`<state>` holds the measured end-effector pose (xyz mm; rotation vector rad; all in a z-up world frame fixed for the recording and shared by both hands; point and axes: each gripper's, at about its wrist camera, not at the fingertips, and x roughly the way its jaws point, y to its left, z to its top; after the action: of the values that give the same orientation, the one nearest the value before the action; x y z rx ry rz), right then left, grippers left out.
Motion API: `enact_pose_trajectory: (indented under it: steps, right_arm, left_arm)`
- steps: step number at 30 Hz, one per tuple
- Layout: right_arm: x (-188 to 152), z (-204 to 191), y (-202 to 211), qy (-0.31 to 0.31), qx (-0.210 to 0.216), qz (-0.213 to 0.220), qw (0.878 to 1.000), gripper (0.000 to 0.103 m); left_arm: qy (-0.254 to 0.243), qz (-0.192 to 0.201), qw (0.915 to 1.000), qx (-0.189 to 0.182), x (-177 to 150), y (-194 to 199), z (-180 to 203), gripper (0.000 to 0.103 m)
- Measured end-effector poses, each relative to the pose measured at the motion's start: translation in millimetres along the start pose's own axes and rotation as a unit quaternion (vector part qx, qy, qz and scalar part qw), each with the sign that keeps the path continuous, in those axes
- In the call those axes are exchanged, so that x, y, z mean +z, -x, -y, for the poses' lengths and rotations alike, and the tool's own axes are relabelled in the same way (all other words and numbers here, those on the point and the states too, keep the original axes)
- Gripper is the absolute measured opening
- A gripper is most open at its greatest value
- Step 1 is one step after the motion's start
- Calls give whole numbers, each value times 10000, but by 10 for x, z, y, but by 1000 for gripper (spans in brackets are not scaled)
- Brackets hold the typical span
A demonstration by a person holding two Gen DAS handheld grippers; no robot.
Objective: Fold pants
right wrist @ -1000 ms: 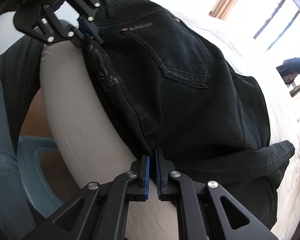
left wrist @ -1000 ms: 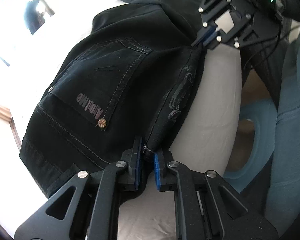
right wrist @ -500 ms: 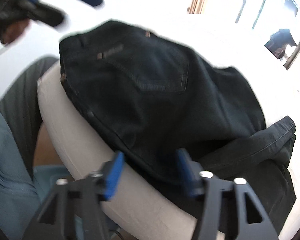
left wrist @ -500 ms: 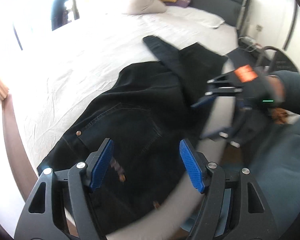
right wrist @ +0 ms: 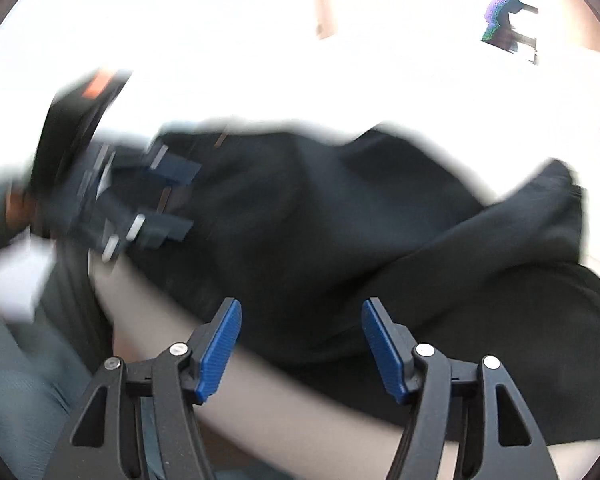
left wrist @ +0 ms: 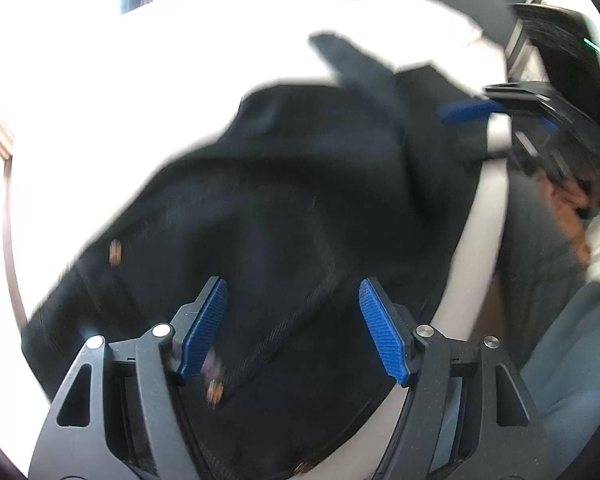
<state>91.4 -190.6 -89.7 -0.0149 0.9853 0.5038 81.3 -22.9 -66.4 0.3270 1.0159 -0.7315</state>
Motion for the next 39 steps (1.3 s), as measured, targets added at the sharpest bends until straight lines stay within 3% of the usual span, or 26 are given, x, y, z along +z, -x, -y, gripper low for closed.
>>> enact_pose_trajectory:
  steps: [3,6,9,12,18,23,25,30,32,39]
  right_arm:
    - [365,808,310,-1148,-111,555,9918,66]
    - [615,1733,422,-2433,17,1057,9642,66]
    - [723,2467,287,-3494,166,1059,9308,66]
    - [716,2956,125,-4116,262,1057,9048,64]
    - [678,3285,-312,-4642,295,835,8813,60]
    - [649,3410,-521,-4747,273,578,8778,56]
    - [631,3429,-512,-4722,222,515,8797,48]
    - [615,3413,-510,-4606,118,392,8867,16]
    - [587,3387,-443,-4516,68,408,8913,9]
    - [557,3289,-11,-4397,-128,802,8945,6]
  left_arm:
    - [99,152,9998,-40,241,-140,27,67]
    - [382,-20,9992,-85,384,-486,-60,67]
    - [613,-461,9971,-12,310,-853,-142,67]
    - [566,-433,9974,49,251,-924,-115,67]
    - [616,-463,9970,-28,204,-968,-134,67]
    - [570,-434,9974,42,158,-955,-97,67]
    - [571,-420,9975,56,152,-961,-90,67]
    - [578,-387,9975,75,140,-952,-76,67]
    - [581,-382,9975,80,133,-925,-92,67]
    - [589,-376,9975,105,132,-916,-92,67]
